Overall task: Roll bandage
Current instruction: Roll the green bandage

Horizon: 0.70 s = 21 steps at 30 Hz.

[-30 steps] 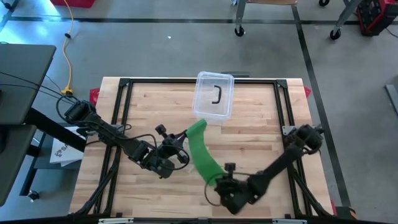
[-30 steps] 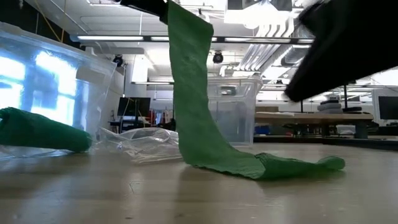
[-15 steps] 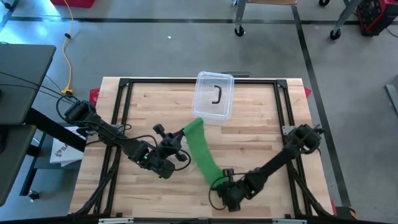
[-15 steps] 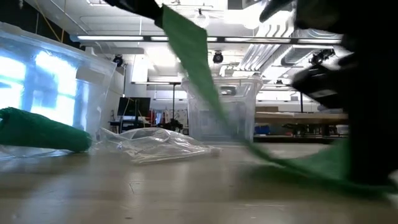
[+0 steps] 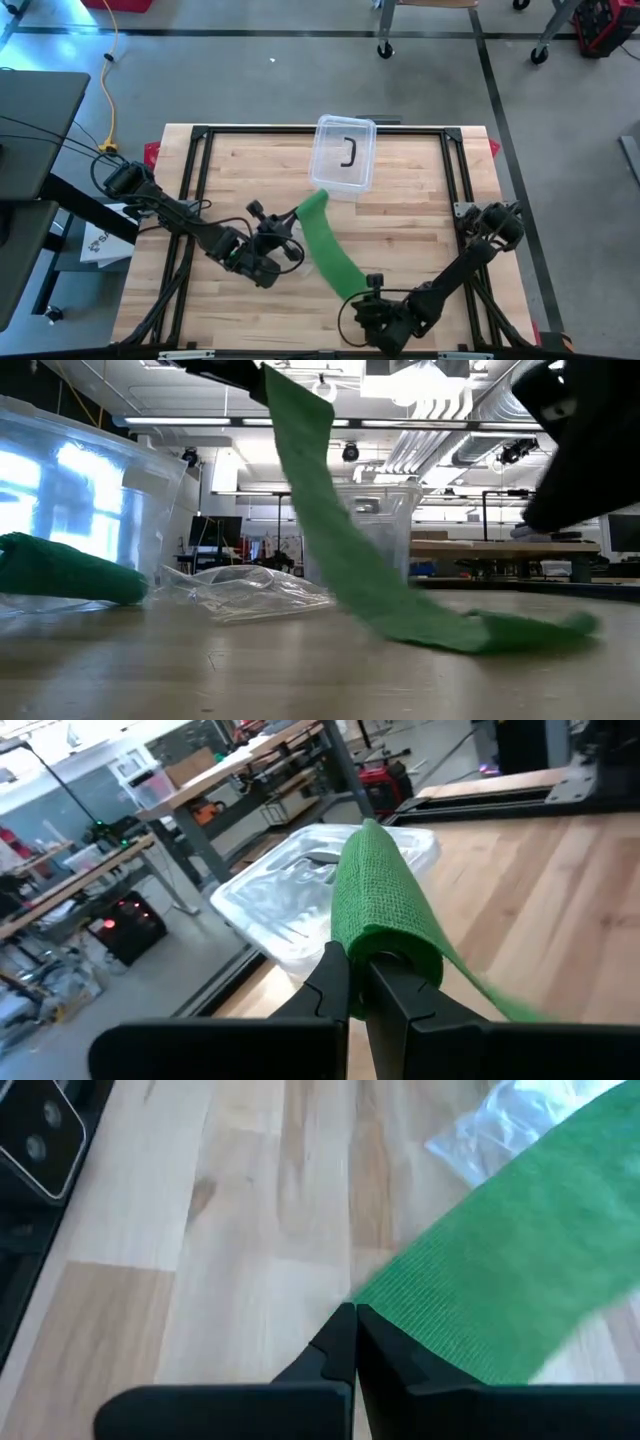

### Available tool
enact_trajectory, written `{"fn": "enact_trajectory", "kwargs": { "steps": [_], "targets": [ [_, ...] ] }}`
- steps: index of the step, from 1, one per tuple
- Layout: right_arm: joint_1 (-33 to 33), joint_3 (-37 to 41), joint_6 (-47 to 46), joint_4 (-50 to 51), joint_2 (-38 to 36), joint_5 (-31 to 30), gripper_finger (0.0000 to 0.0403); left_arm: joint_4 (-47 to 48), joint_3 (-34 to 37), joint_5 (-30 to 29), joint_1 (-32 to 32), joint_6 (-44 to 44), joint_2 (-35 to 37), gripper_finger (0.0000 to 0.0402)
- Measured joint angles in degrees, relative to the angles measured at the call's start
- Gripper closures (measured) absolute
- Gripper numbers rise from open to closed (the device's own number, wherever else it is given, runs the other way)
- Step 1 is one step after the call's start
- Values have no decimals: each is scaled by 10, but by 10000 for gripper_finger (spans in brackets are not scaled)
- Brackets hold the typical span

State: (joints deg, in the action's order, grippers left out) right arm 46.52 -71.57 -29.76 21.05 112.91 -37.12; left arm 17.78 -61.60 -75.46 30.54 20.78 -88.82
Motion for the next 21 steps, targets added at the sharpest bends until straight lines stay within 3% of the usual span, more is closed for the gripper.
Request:
{"fn": "enact_trajectory", "kwargs": {
  "steps": [6,16,21],
  "targets": [
    [8,-22,-7,31,-1,-30,403,-78,0,25,14,-59,0,396],
    [84,-99,-216,301,-48,-225,402,-257,0,60,84,-210,0,396],
    [135,-99,-88,211,-102,-296,387,-381,0,96,124,-340,0,396]
  ]
}}
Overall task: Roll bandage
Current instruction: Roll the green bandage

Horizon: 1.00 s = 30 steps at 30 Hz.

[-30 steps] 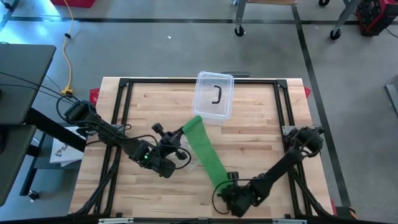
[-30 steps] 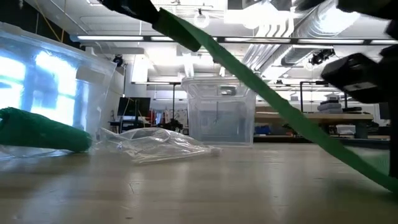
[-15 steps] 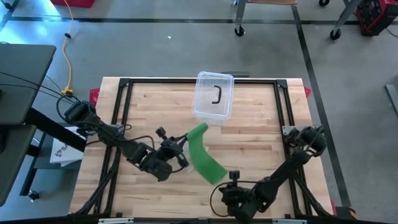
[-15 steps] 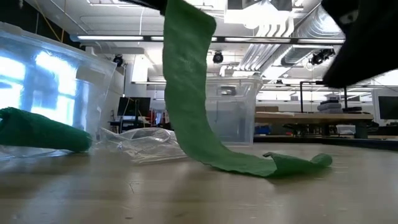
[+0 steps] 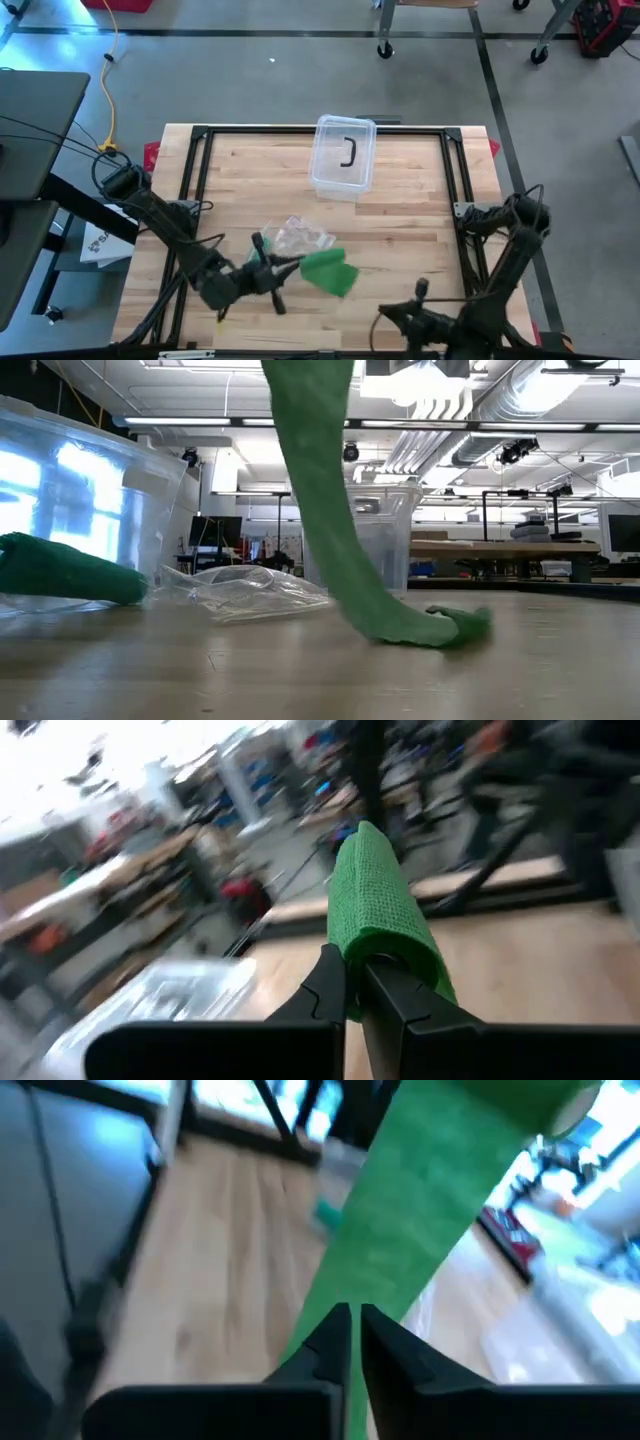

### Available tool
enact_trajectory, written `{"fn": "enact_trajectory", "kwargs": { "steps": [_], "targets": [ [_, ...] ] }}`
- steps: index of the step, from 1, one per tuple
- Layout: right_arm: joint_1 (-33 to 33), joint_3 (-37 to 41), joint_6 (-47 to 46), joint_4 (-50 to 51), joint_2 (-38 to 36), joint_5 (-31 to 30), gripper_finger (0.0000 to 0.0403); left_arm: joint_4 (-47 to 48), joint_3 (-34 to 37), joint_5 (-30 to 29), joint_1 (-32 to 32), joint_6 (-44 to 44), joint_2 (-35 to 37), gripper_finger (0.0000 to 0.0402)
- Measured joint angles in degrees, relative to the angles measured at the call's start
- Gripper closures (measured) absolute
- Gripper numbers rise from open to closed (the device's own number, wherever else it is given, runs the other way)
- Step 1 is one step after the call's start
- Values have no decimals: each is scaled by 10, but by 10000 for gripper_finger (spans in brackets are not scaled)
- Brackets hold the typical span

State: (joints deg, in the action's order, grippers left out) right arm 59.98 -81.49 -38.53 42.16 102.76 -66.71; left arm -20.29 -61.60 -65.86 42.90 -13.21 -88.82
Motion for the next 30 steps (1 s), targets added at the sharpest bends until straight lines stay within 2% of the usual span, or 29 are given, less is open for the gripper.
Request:
{"fn": "enact_trajectory", "kwargs": {
  "steps": [3,6,8,13,15,20,22,26,30],
  "targets": [
    [-6,0,80,-74,-24,-16,356,-100,0,34,14,-92,0,396],
    [-30,-1,154,-135,-31,-5,311,-167,0,62,19,-149,0,396],
    [-49,-1,205,-145,-31,-4,278,-194,0,75,19,-177,0,396],
    [-103,24,233,-182,-30,22,226,-198,0,84,19,-184,0,396],
    [-119,52,277,-269,-30,60,219,-198,0,84,19,-184,0,396],
    [-144,136,433,-593,-29,233,217,-184,0,83,21,-181,0,396],
    [-151,158,467,-690,-29,269,217,-175,0,83,21,-172,0,396],
    [-154,168,496,-756,-29,270,217,-153,0,82,21,-149,0,396],
    [-155,154,464,-757,-29,194,218,-142,0,82,21,-128,-4,396]
  ]
}}
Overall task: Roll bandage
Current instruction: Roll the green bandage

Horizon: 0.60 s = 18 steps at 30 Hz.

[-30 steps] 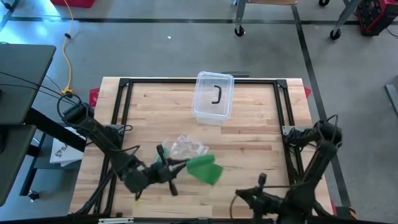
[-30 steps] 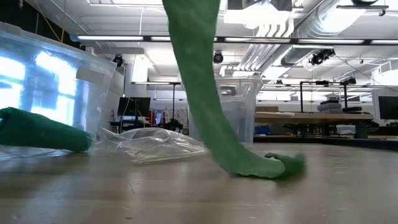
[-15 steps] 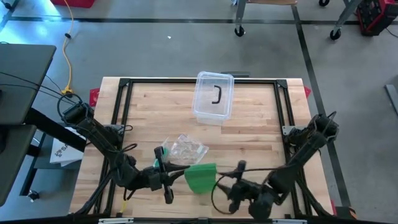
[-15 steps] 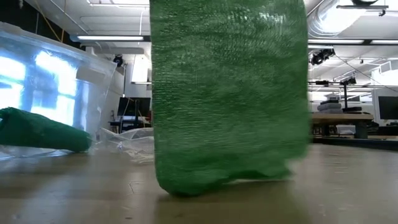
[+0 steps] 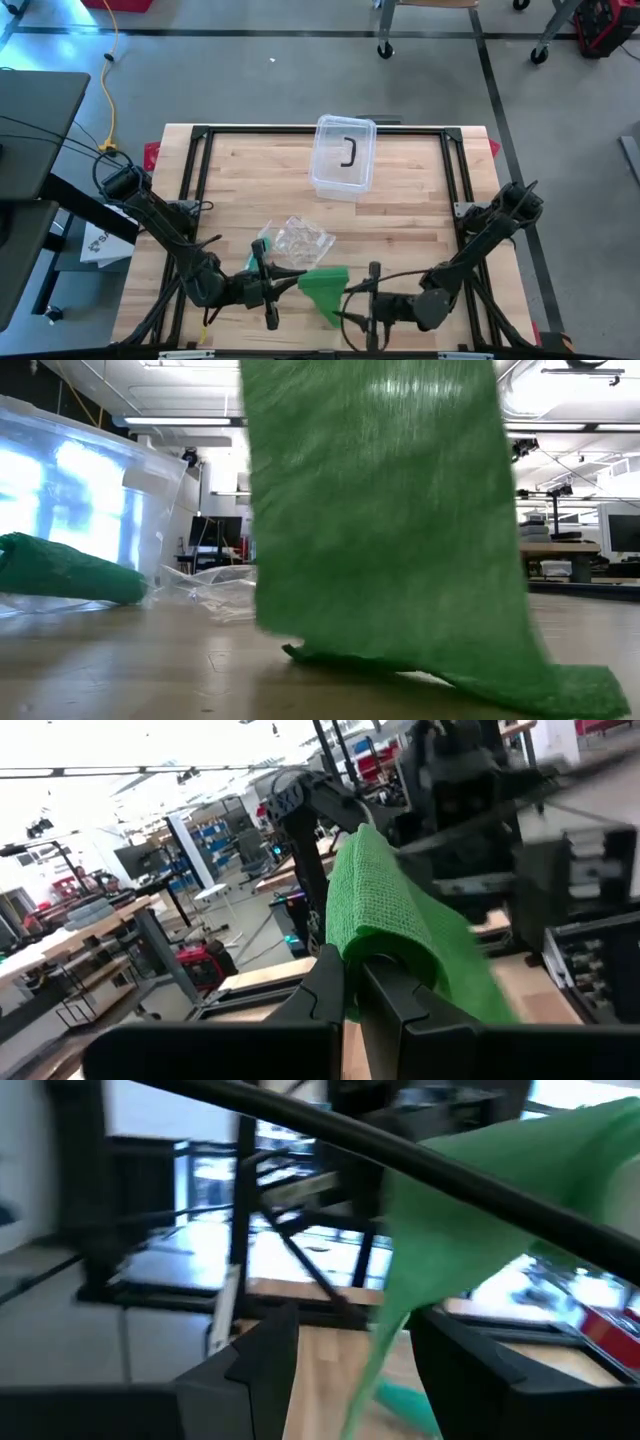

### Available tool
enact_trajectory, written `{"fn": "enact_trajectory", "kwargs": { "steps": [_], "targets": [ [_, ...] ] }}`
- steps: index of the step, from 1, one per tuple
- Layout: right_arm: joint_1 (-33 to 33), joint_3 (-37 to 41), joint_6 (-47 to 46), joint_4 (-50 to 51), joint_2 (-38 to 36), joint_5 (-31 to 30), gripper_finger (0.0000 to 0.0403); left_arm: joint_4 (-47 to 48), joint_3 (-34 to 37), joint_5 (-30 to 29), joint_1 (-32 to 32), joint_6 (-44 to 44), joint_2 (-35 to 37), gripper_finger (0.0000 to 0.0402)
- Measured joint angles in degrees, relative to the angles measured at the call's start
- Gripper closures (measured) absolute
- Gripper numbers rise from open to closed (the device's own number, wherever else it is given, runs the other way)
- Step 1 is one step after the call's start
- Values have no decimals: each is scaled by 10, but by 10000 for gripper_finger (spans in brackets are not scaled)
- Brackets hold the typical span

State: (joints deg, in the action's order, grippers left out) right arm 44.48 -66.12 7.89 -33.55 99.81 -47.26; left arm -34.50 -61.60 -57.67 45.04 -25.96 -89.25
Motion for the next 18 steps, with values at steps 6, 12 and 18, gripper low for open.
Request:
{"fn": "enact_trajectory", "kwargs": {
  "steps": [6,12,18],
  "targets": [
    [-22,-16,-45,16,0,4,278,4,0,3,-3,17,-1,396],
    [-13,-16,-56,1,-1,16,392,105,0,-16,3,55,-2,396],
    [28,-17,-46,-42,-24,24,400,239,0,-20,3,182,-3,396]
  ]
}}
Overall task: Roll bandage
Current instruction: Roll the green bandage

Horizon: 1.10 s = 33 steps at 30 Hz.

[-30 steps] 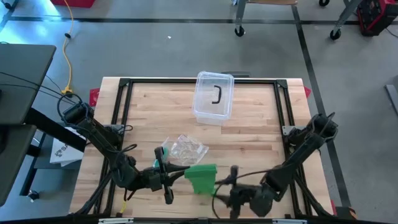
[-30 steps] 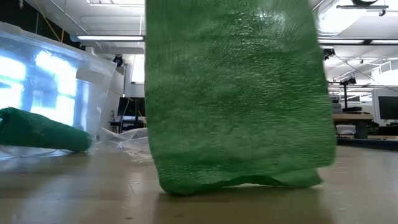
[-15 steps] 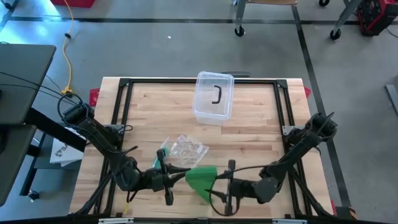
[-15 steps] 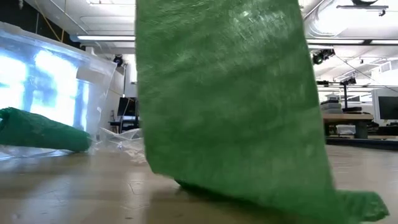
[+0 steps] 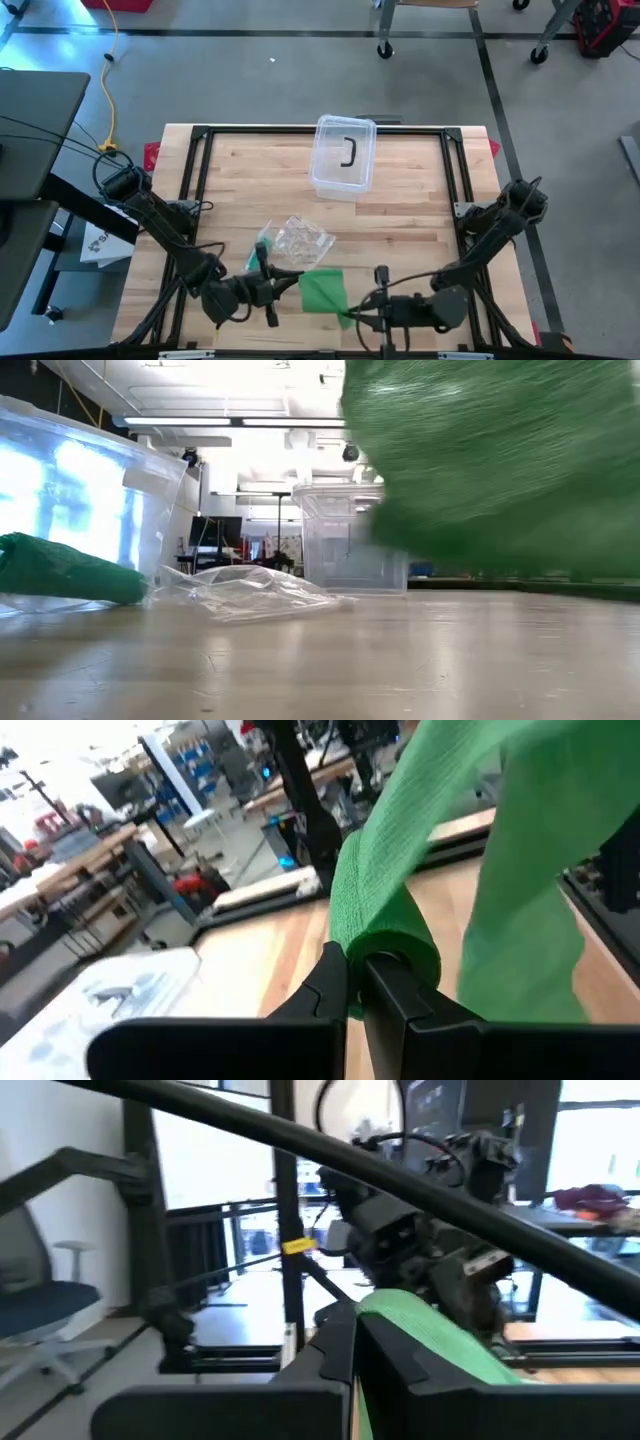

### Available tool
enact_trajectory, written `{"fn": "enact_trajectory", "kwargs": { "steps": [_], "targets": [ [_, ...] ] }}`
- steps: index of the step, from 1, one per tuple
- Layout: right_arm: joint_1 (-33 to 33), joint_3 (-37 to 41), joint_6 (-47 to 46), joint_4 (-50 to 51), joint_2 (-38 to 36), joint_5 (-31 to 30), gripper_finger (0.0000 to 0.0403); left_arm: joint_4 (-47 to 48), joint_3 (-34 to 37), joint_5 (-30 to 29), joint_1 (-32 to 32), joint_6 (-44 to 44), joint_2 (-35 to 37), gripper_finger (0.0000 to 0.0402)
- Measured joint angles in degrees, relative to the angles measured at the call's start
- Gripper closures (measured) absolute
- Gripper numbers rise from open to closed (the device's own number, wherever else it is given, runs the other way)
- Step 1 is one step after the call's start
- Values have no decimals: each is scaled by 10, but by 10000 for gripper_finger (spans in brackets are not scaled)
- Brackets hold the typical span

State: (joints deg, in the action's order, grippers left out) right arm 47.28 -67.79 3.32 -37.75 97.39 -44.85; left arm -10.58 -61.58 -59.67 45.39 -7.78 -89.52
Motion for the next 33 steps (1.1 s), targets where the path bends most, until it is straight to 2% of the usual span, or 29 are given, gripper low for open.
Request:
{"fn": "enact_trajectory", "kwargs": {
  "steps": [3,7,14,18,20,24,29,33],
  "targets": [
    [9,0,-24,24,-6,28,400,-9,0,-7,0,7,0,396],
    [12,0,-85,90,-6,58,401,-62,0,-48,1,-30,0,396],
    [12,0,-191,246,-6,16,402,-146,0,-75,16,-101,0,396],
    [7,0,-210,271,-4,14,402,-202,0,-81,28,-144,0,396],
    [1,0,-194,267,-3,14,403,-227,0,-70,31,-161,0,396],
    [-21,0,-153,246,-3,29,403,-270,0,-4,30,-195,0,396],
    [-42,0,-27,177,-2,94,403,-321,0,78,25,-211,0,396],
    [-41,0,83,167,-2,51,403,-363,0,125,27,-208,0,396]
  ]
}}
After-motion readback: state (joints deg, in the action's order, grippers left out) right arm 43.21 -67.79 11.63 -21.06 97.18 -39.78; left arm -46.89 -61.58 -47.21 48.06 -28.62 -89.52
